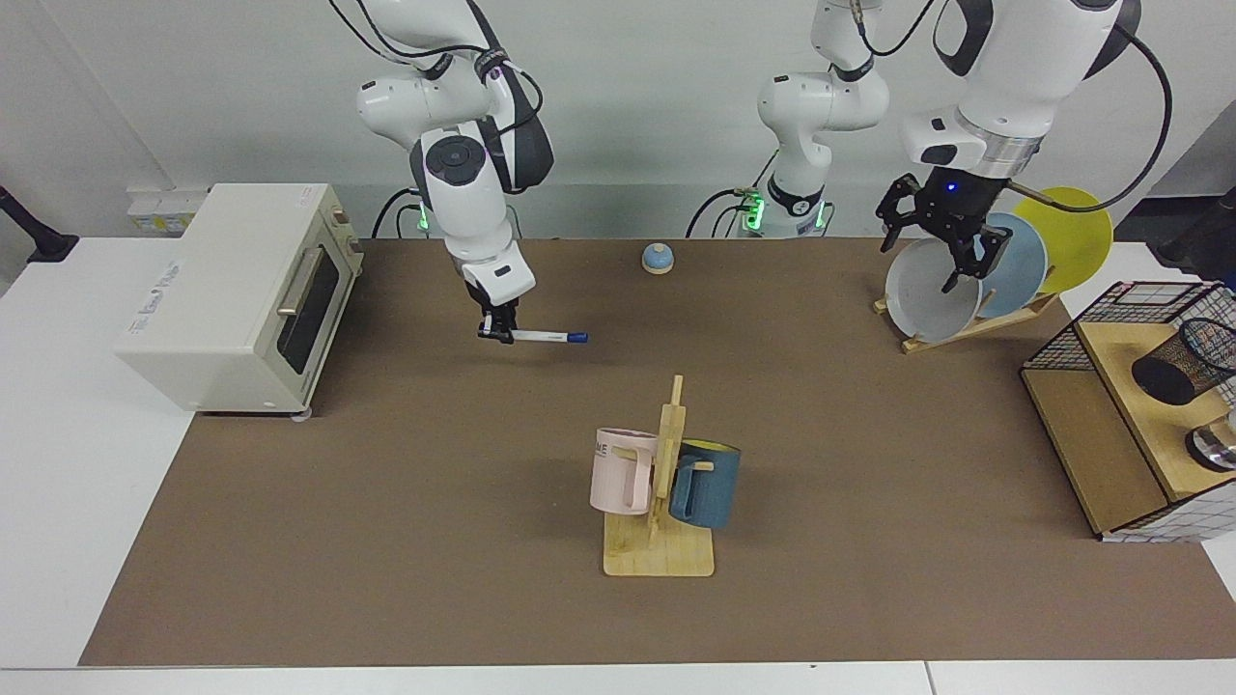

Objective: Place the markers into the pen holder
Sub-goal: 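Carry the marker to the middle while the left gripper reaches toward it, then grasp the marker with the left gripper from the right gripper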

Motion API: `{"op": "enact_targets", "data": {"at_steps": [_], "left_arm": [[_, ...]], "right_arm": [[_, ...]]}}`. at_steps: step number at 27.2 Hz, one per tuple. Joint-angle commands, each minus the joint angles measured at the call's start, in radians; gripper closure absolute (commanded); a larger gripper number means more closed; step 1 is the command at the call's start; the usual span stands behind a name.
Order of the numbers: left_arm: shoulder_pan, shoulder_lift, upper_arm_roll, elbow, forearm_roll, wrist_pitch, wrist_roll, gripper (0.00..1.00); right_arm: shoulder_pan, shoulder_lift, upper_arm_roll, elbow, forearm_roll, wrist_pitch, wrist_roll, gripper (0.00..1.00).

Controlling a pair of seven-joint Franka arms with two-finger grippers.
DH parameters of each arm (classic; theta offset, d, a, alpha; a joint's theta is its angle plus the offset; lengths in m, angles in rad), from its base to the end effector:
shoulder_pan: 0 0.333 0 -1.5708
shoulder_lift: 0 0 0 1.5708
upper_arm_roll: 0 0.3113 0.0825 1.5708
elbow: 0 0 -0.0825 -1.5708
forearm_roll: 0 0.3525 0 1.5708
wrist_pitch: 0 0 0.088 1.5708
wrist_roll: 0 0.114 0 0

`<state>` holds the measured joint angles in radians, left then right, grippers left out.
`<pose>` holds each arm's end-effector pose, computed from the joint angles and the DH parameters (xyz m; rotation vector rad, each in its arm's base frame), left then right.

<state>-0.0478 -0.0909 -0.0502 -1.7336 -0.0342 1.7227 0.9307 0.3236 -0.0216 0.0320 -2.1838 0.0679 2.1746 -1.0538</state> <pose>0.5054 -0.0542 0.6008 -2.7309 1.5363 -0.1332 0.4713 0.1783 0.4051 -2.3944 -1.9585 -0.0474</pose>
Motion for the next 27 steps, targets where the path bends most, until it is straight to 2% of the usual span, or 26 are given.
{"op": "enact_targets", "data": {"at_steps": [1,4,14,19,27], "left_arm": [[-0.015,-0.013,0.01,-0.024,-0.041,0.029,0.157,0.0],[-0.04,-0.02,0.01,-0.035,-0.046,0.028,0.197,0.0],[-0.138,-0.024,0.01,-0.049,-0.046,0.023,0.212,0.0],[-0.178,-0.024,0.009,-0.06,-0.067,0.018,0.249,0.0],[-0.256,-0.024,0.007,-0.067,-0.084,0.006,0.27,0.0]], "right_arm": [[0.052,0.006,-0.001,0.058,0.039,-0.042,0.014,1.0],[0.109,0.005,-0.003,0.099,0.041,-0.078,0.043,1.0],[0.218,0.038,-0.001,0.202,0.047,-0.062,0.176,1.0],[0.229,0.069,-0.003,0.266,0.174,-0.056,0.19,1.0],[0.298,0.1,-0.003,0.34,0.181,-0.056,0.209,1.0]]}}
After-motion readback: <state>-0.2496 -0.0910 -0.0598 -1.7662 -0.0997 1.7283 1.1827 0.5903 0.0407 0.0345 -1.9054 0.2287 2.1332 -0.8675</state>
